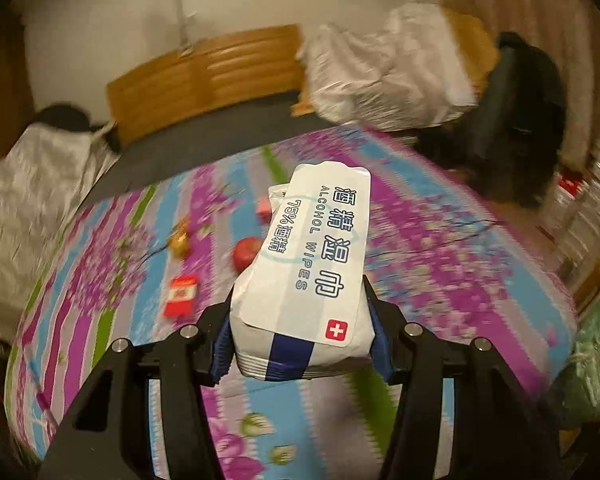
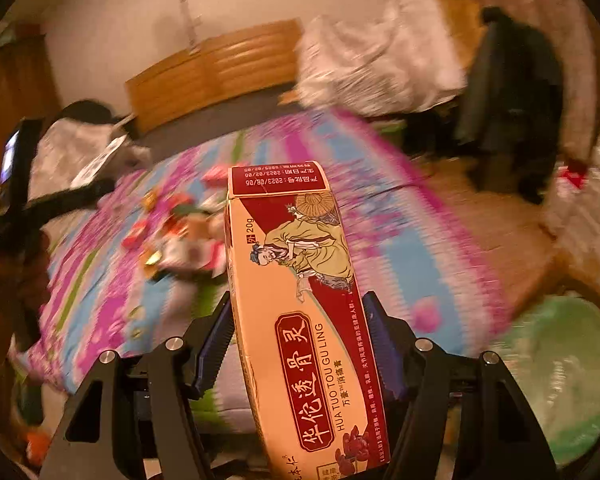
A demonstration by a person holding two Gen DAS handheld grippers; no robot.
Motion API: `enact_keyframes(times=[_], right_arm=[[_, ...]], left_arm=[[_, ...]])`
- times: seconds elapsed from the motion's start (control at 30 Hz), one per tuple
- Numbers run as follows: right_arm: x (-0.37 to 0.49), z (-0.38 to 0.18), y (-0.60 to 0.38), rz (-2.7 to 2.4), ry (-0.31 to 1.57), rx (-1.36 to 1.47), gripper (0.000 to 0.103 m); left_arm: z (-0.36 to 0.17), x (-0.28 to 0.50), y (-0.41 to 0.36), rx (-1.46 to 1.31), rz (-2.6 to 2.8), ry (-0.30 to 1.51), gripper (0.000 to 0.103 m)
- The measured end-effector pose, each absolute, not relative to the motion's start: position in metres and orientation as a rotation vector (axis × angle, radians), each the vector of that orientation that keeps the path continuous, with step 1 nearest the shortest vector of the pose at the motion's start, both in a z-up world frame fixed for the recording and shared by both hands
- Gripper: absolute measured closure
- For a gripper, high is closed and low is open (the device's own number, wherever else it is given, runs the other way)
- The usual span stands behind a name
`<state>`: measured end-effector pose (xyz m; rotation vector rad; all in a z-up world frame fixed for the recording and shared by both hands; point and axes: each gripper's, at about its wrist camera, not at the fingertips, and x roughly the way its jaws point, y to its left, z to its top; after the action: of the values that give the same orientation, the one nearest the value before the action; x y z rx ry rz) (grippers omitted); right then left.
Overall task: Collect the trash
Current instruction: 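Carry the cream-and-red box and wipes pack over the green bin with both grippers, then open both grippers to drop the box and wipes pack into the green bin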
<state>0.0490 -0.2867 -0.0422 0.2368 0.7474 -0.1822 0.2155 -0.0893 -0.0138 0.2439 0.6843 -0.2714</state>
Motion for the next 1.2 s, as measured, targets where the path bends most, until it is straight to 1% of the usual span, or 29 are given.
enact_keyframes(times=[0.2, 0.53, 0.63, 0.87, 1.0, 1.2], right_arm=[[-0.010, -0.010, -0.370, -0.414, 0.658, 0.301, 0.038], [-0.114, 0.012, -0.482, -0.737, 0.572, 0.387, 0.038], [-0.137, 0.015, -0.508, -0.838, 0.577, 0.373, 0.038], [-0.166, -0.009, -0.553, -0.927, 0.642, 0.426, 0.038], [-0.170, -0.028, -0.567, -0.962, 0.701, 0.447, 0.038], [-0.179, -0.054, -0.576, -0.982, 0.781, 0.495, 0.038]], left_arm=[[-0.006, 0.179, -0.171, 0.300, -0.435, 0.646, 0.051], [-0.012, 0.111, -0.313, 0.428, -0.725, 0.620, 0.051], [-0.018, 0.089, -0.349, 0.472, -0.794, 0.616, 0.051], [-0.036, 0.057, -0.413, 0.558, -0.914, 0.634, 0.051], [-0.057, 0.045, -0.447, 0.592, -1.038, 0.717, 0.051], [-0.083, 0.018, -0.476, 0.633, -1.197, 0.793, 0.051]])
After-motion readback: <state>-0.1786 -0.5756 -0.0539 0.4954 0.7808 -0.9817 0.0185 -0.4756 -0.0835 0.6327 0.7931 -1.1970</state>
